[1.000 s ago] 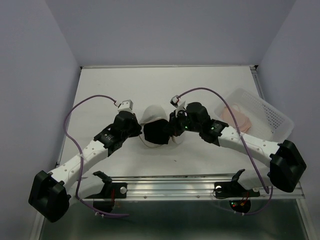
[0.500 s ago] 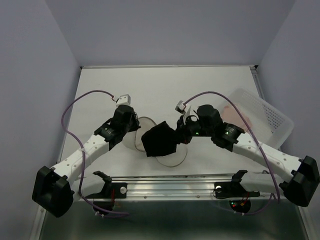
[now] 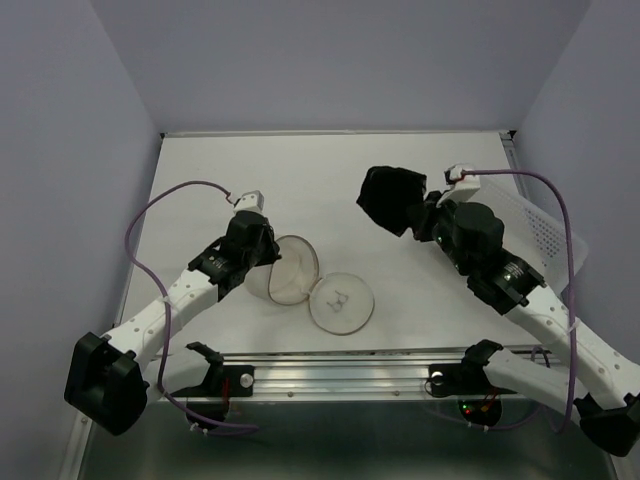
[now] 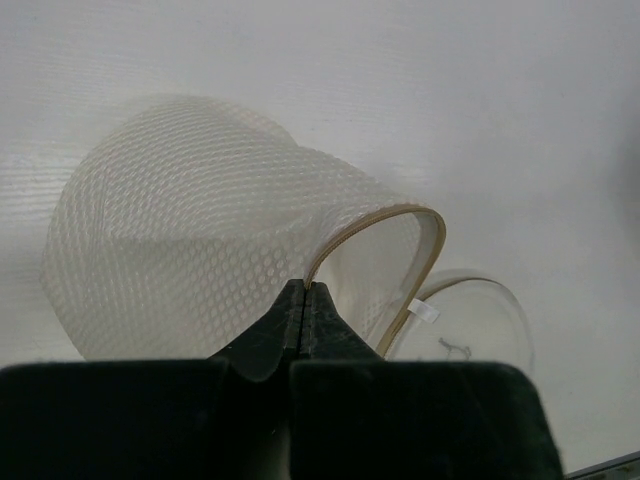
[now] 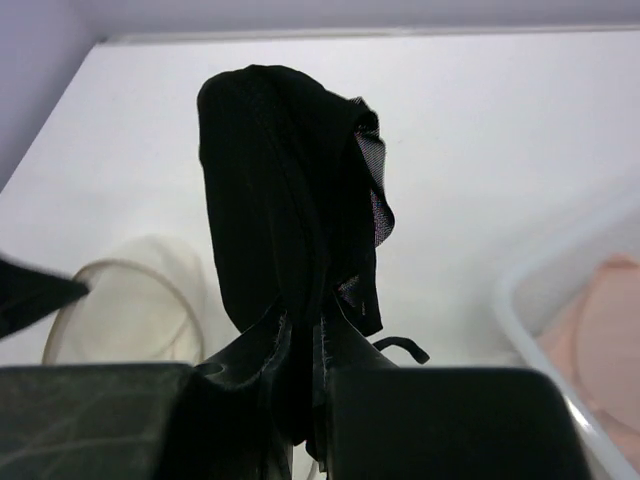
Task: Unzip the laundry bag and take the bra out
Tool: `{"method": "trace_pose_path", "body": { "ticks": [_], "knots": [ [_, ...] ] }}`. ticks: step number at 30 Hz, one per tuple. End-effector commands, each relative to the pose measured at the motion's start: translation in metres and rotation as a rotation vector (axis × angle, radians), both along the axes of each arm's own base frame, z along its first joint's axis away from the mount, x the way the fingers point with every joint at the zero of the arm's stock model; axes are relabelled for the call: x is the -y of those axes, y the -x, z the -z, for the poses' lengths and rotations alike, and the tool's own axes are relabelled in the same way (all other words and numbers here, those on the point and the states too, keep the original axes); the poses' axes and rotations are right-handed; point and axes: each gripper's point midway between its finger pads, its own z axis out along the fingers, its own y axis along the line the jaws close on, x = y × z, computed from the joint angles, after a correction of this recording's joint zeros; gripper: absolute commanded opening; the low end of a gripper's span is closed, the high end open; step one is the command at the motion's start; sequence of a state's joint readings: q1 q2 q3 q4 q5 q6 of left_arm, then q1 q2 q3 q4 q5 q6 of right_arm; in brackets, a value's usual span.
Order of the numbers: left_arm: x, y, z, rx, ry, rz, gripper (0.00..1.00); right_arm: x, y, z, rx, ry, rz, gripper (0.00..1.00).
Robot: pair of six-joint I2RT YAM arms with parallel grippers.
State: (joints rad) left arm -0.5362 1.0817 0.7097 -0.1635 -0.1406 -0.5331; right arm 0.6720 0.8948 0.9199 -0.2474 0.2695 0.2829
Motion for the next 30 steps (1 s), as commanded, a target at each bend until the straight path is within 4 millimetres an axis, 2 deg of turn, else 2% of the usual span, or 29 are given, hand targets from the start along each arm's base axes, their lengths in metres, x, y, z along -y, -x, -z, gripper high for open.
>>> {"method": "trace_pose_path", "body": {
  "ticks": [1, 3, 4, 5, 6, 8, 9, 12, 13, 15, 18, 21, 25, 30],
  "knots": [
    [0.005, -0.005, -0.032, 0.075, 0.007, 0.052, 0.00, 0.083, -0.020, -0.042, 0.098, -0.030, 0.437, 0.01],
    [0.005, -0.004, -0.033, 0.074, -0.009, 0.073, 0.00, 0.108, -0.032, -0.037, 0.080, -0.029, 0.545, 0.01],
    [0.006, -0.003, -0.035, 0.071, -0.019, 0.091, 0.00, 0.128, -0.043, -0.032, 0.058, -0.048, 0.627, 0.01],
    [0.007, -0.003, -0.036, 0.069, -0.017, 0.097, 0.00, 0.126, -0.043, -0.032, 0.058, -0.052, 0.616, 0.01],
    [0.009, -0.003, -0.039, 0.072, -0.021, 0.114, 0.00, 0.148, -0.055, -0.022, 0.025, -0.077, 0.688, 0.01],
    [0.009, -0.002, -0.039, 0.070, -0.037, 0.133, 0.00, 0.172, -0.066, -0.005, -0.023, -0.140, 0.774, 0.01],
    [0.008, -0.002, -0.039, 0.069, -0.044, 0.135, 0.00, 0.201, -0.069, 0.004, -0.043, -0.168, 0.850, 0.01],
    [0.006, -0.001, -0.039, 0.068, -0.062, 0.141, 0.00, 0.243, -0.069, 0.026, -0.092, -0.242, 0.960, 0.01],
    [0.005, -0.001, -0.038, 0.068, -0.067, 0.141, 0.00, 0.265, -0.063, 0.029, -0.100, -0.266, 1.004, 0.01],
    [0.007, 0.001, -0.038, 0.069, -0.058, 0.154, 0.00, 0.289, -0.045, 0.026, -0.073, -0.297, 1.082, 0.01],
    [0.008, 0.002, -0.039, 0.074, -0.050, 0.160, 0.00, 0.301, -0.028, 0.025, -0.060, -0.331, 1.153, 0.01],
    [0.009, 0.002, -0.039, 0.073, -0.048, 0.166, 0.00, 0.303, -0.012, 0.039, -0.092, -0.363, 1.215, 0.01],
    [0.008, 0.004, -0.036, 0.069, -0.049, 0.167, 0.00, 0.304, 0.002, 0.076, -0.155, -0.377, 1.262, 0.01],
    [0.008, 0.005, -0.035, 0.067, -0.046, 0.166, 0.00, 0.314, 0.012, 0.094, -0.184, -0.375, 1.317, 0.01]
  ]
}}
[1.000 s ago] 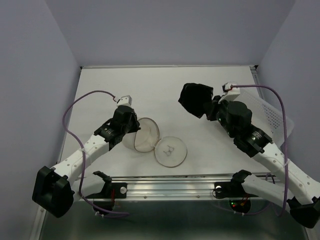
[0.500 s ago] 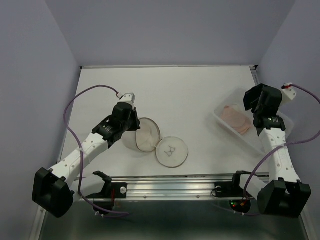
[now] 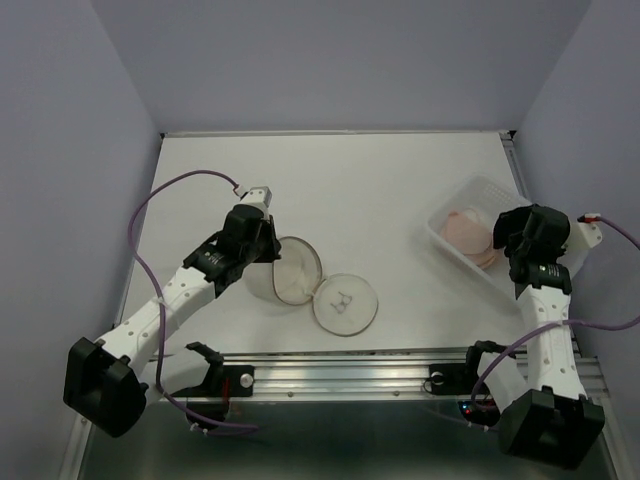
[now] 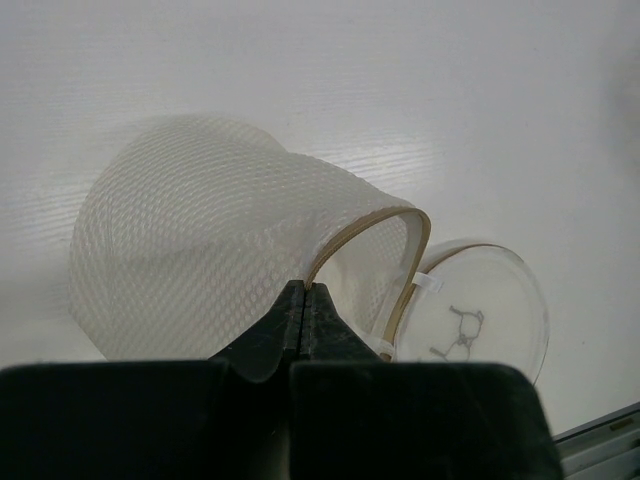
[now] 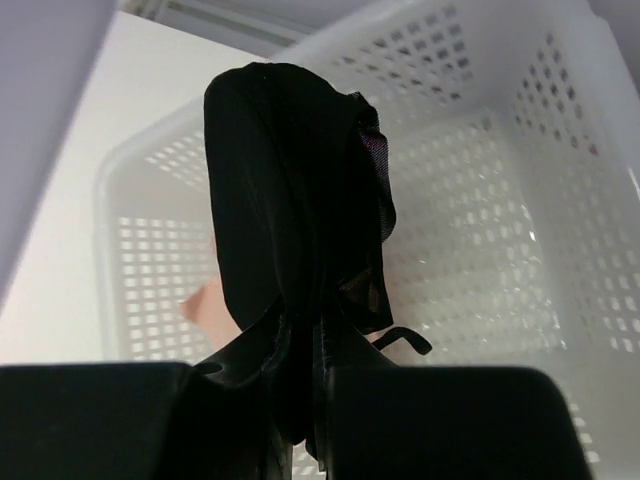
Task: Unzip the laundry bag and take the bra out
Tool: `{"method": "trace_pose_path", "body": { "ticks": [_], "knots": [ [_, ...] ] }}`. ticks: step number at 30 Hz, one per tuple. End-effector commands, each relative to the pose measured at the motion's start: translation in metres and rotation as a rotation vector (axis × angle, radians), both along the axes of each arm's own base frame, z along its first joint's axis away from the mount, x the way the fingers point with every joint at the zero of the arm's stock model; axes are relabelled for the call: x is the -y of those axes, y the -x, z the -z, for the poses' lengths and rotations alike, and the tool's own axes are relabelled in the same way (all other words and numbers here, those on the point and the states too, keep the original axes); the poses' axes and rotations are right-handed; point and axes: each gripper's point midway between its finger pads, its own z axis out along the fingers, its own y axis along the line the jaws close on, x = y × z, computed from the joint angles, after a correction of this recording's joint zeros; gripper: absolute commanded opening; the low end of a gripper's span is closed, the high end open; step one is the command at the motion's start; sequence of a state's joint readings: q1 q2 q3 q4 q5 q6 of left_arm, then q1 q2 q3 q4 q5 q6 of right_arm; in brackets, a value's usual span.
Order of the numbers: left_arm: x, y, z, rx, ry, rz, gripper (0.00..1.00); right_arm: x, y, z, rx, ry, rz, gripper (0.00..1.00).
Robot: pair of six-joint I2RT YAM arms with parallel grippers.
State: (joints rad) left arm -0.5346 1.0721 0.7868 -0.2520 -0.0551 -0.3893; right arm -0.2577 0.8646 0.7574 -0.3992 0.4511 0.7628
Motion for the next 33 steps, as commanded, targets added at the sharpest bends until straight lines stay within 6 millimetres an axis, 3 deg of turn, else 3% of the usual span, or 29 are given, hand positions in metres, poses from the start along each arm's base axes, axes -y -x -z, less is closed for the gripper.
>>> {"method": "trace_pose_path", "body": {
  "ticks": [1, 10, 15, 16, 17, 19, 27, 31, 33],
  "knots": [
    [0.001, -0.002, -0.017, 0.055, 0.023, 0.015, 0.00, 0.015, 0.010, 0.007, 0.000, -0.017, 0.088, 0.01],
    [0.001, 0.000, -0.019, 0.064, 0.032, 0.016, 0.00, 0.022, 0.008, 0.052, -0.089, -0.065, 0.069, 0.02],
    [0.001, 0.000, -0.018, 0.063, 0.034, 0.017, 0.00, 0.024, 0.003, 0.058, -0.108, -0.074, 0.057, 0.31],
    [0.001, 0.000, -0.018, 0.063, 0.036, 0.015, 0.00, 0.028, 0.006, 0.057, -0.110, -0.067, 0.072, 0.48],
    [0.001, 0.000, -0.019, 0.066, 0.038, 0.015, 0.00, 0.028, 0.007, 0.050, -0.091, -0.057, 0.074, 0.72],
    [0.002, -0.001, -0.020, 0.070, 0.040, 0.015, 0.00, 0.030, 0.011, 0.040, -0.072, -0.037, 0.091, 0.97],
    [0.004, -0.002, -0.018, 0.064, 0.044, 0.022, 0.00, 0.024, 0.013, -0.019, 0.041, -0.005, 0.058, 1.00],
    [0.005, -0.001, -0.016, 0.058, 0.046, 0.024, 0.00, 0.032, 0.026, -0.074, 0.109, 0.090, 0.100, 1.00],
    [0.006, -0.001, -0.016, 0.059, 0.048, 0.027, 0.00, 0.030, 0.024, -0.089, 0.103, 0.124, 0.055, 1.00]
  ]
}}
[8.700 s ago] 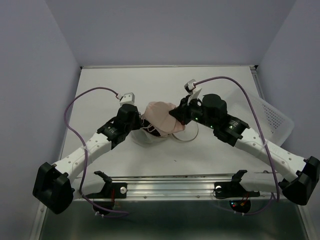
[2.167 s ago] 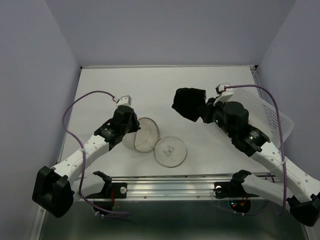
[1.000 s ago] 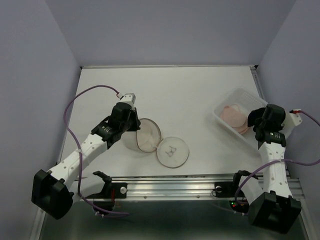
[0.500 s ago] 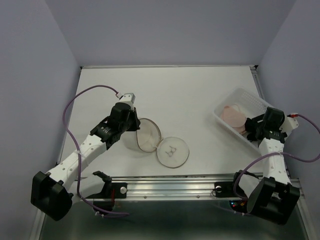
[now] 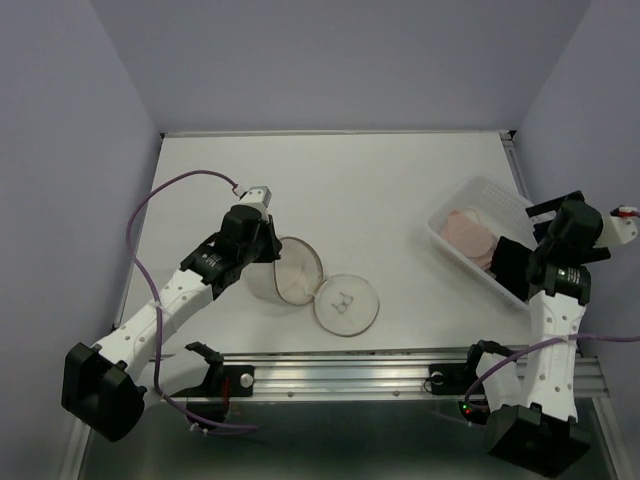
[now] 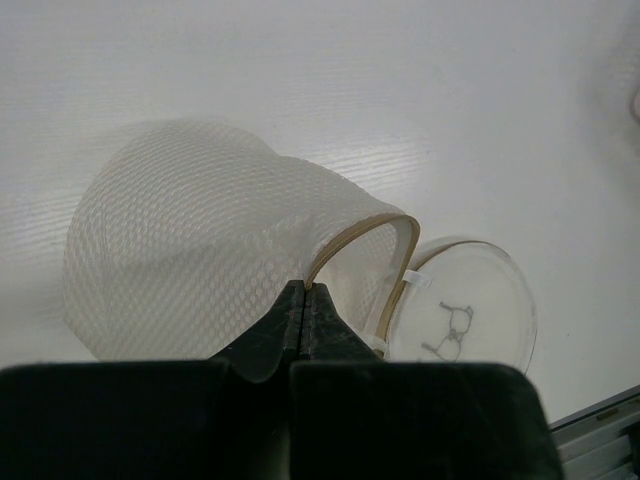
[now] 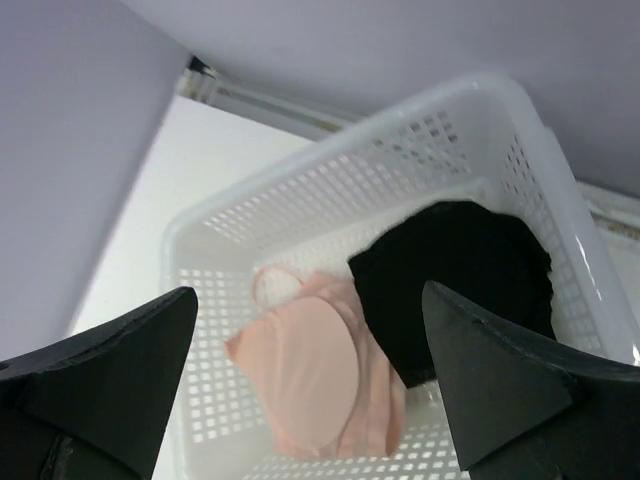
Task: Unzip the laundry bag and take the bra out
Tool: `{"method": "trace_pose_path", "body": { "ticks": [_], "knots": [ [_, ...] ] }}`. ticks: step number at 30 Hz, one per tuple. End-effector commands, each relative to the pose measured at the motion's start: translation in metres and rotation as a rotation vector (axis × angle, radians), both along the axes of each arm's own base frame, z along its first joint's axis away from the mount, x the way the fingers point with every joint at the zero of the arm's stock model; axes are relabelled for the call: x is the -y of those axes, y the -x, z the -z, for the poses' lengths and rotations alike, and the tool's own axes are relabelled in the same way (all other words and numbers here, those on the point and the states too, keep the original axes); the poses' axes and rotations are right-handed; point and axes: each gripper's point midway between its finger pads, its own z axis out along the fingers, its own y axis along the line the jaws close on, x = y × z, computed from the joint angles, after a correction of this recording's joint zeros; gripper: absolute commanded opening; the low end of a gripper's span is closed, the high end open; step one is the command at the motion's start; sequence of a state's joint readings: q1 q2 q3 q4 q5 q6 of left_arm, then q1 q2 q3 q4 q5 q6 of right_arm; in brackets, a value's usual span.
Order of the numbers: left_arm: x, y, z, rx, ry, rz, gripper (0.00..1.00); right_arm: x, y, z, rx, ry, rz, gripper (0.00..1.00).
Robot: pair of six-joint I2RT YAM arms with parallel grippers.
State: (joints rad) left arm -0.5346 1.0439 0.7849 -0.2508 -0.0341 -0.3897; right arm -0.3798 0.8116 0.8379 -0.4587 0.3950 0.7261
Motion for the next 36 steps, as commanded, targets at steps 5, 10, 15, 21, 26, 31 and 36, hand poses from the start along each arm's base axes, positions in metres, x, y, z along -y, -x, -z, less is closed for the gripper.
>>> {"method": "trace_pose_path", "body": {
  "ticks": [5, 10, 15, 21, 26, 31, 36],
  "knots": [
    [0.005, -0.006, -0.008, 0.040, 0.027, 0.011, 0.00, -0.075, -0.048, -0.083, 0.181, 0.051, -0.556, 0.98],
    [0.006, -0.007, -0.004, 0.028, 0.029, 0.008, 0.00, -0.162, -0.074, -0.055, 0.111, -0.007, -0.929, 0.93],
    [0.008, -0.009, -0.001, 0.018, 0.036, 0.006, 0.00, -0.246, -0.071, -0.012, 0.006, -0.039, -1.170, 0.90],
    [0.009, -0.011, 0.007, 0.000, 0.028, -0.002, 0.00, -0.338, -0.028, 0.070, -0.192, -0.044, -1.381, 0.87],
    [0.007, -0.013, 0.012, -0.015, 0.011, -0.016, 0.00, -0.360, 0.010, 0.141, -0.365, -0.032, -1.374, 0.83],
    [0.004, -0.014, 0.014, -0.016, 0.003, -0.036, 0.00, -0.341, 0.028, 0.170, -0.409, -0.056, -1.262, 0.72],
    [0.007, -0.017, 0.018, -0.018, 0.016, -0.037, 0.00, -0.332, 0.038, 0.181, -0.453, -0.052, -1.255, 0.63]
  ]
}}
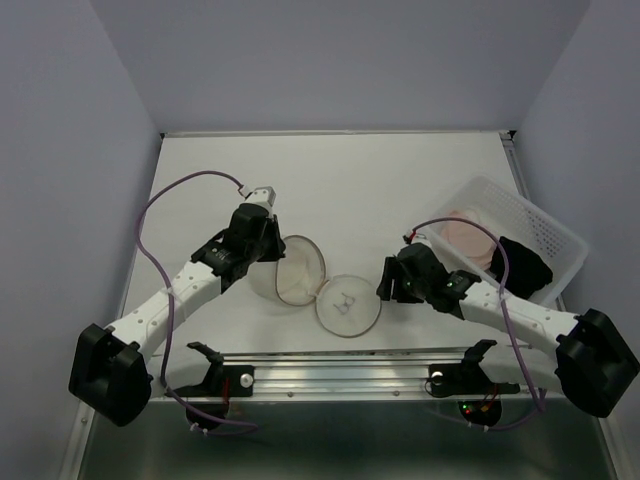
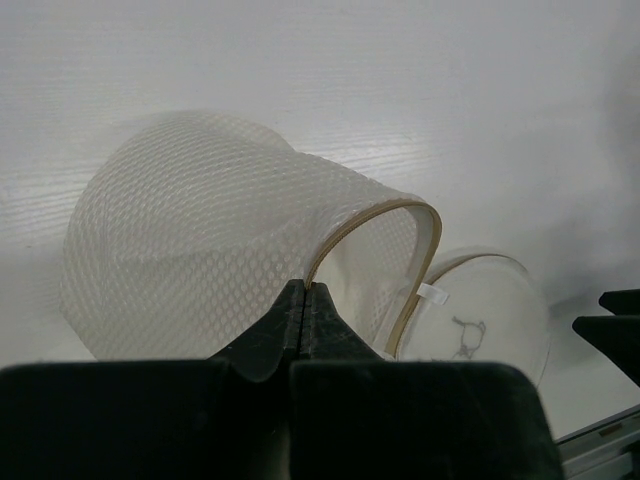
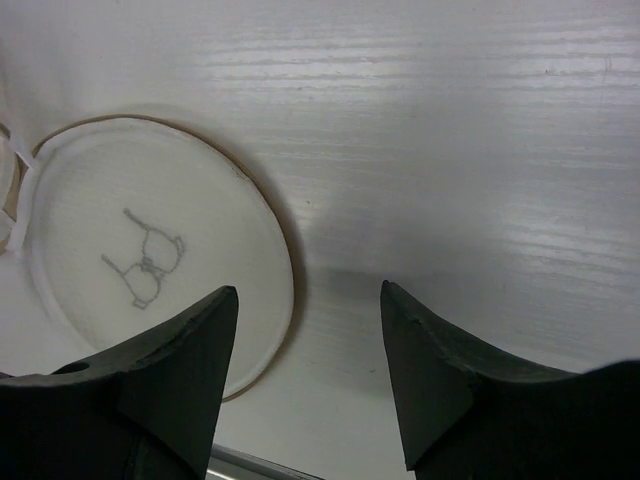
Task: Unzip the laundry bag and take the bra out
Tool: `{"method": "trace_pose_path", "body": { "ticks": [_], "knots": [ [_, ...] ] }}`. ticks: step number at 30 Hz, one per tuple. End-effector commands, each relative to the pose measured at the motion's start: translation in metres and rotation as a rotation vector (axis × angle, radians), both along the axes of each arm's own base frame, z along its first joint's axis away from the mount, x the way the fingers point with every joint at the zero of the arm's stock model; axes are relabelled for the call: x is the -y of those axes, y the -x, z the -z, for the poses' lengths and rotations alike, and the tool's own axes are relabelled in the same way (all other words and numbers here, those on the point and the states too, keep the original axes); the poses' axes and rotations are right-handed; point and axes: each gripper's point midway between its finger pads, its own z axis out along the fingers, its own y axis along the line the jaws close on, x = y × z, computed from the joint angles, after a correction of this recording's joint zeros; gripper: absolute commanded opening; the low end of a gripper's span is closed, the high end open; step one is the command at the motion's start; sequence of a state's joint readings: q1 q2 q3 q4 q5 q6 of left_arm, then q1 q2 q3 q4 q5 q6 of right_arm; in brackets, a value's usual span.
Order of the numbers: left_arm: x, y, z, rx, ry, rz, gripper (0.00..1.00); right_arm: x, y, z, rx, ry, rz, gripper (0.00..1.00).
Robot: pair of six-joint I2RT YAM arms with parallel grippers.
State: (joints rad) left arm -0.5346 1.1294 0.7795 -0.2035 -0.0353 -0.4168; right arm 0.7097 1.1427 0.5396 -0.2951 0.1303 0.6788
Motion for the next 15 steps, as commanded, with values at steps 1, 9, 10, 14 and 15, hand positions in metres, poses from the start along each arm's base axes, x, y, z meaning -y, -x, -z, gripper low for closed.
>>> {"method": "trace_pose_path", "body": {
  "ticks": [1, 9, 10, 14, 15],
  "knots": [
    [0.002, -0.009, -0.001, 0.030, 0.020, -0.017, 0.00, -0.003, -0.009, -0.010, 0.050, -0.037, 0.050, 0.62],
    [0.006, -0.010, 0.005, 0.019, 0.033, -0.011, 0.00, -0.018, 0.000, 0.007, 0.004, -0.085, 0.008, 0.50],
    [0.006, -0.010, 0.004, 0.021, 0.033, -0.013, 0.00, -0.021, 0.001, 0.008, 0.002, -0.083, 0.002, 0.50],
    [0.005, -0.009, 0.003, 0.024, 0.035, -0.015, 0.00, -0.028, 0.006, 0.015, -0.016, -0.087, -0.017, 0.50],
    [0.005, -0.009, 0.003, 0.022, 0.034, -0.012, 0.00, -0.029, 0.008, 0.017, -0.018, -0.083, -0.023, 0.50]
  ]
}}
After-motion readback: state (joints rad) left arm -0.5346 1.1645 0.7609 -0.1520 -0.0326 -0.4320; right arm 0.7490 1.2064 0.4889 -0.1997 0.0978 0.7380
